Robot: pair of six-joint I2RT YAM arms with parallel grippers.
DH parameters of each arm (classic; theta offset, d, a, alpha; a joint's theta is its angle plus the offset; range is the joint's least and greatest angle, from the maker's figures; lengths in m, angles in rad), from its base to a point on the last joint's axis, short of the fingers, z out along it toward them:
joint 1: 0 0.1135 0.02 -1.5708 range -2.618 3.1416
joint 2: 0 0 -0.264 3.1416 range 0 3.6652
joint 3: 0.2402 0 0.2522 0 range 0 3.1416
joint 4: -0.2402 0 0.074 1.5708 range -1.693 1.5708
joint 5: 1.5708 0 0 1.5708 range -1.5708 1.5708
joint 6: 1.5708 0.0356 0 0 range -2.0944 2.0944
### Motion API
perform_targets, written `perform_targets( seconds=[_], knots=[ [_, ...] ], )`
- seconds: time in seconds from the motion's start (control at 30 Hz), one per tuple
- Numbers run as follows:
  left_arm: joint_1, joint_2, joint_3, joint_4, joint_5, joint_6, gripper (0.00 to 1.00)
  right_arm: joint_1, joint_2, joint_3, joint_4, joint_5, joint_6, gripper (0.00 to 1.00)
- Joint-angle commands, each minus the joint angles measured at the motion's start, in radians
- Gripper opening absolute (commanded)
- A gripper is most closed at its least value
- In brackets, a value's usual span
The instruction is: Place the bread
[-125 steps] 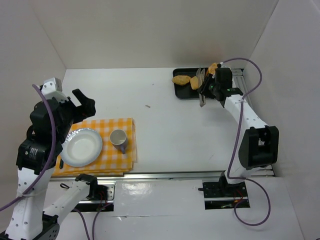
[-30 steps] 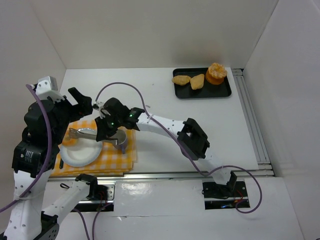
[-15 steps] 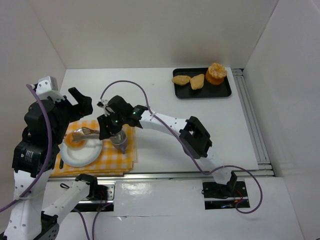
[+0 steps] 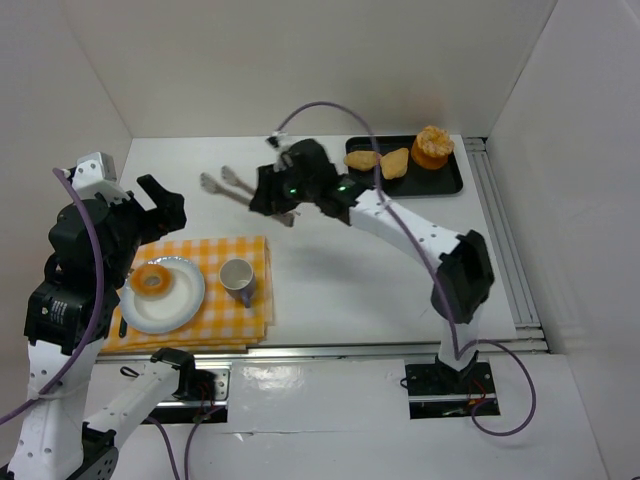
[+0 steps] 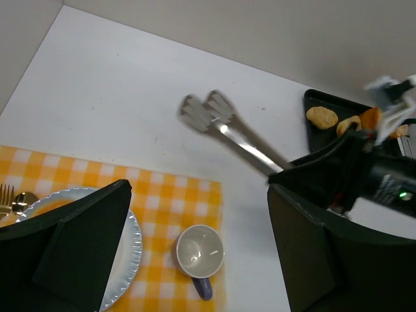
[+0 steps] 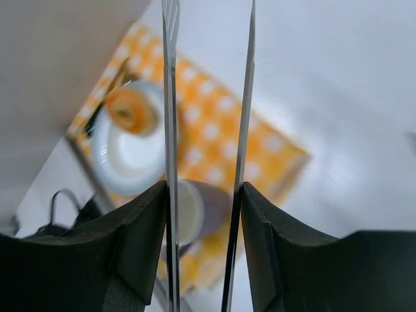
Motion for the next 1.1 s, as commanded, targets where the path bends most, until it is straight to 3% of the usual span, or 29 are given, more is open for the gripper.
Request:
perform_targets(
  seconds=[0.0, 0.2, 0.23, 0.4, 0.9, 0.93, 1.07],
  knots=[
    [-0.014, -0.004, 0.013, 0.037, 0.009, 0.018, 0.99, -0.171, -0.143, -0.181, 0.048, 0.132, 0.014, 0.54],
    [-0.014, -0.004, 0.023, 0.028, -0.001, 0.018, 0.99, -0.514, -0.345, -0.437, 0.065, 0.184, 0.059, 0.54],
    [-0.014, -0.004, 0.023, 0.028, -0.001, 0.018, 0.99, -0.545, -0.346, -0.453, 0.048, 0.199, 0.059, 0.58],
    [-0.014, -0.004, 0.01, 0.037, 0.009, 0.018, 0.99, -0.68, -0.334, -0.5, 0.01, 0.224, 0.04, 0.59],
    [-0.014, 0.005, 0.001, 0.037, 0.009, 0.018, 0.99, -0.722, -0.145, -0.438, 0.04, 0.222, 0.031, 0.63],
    [-0.014, 0.005, 0.001, 0.037, 0.009, 0.018, 0.99, -0.722, -0.145, -0.428, 0.04, 0.232, 0.031, 0.6],
    [-0.014, 0.005, 0.01, 0.037, -0.002, 0.018, 0.99, -0.722, -0.158, -0.428, 0.059, 0.245, 0.04, 0.29]
  ],
)
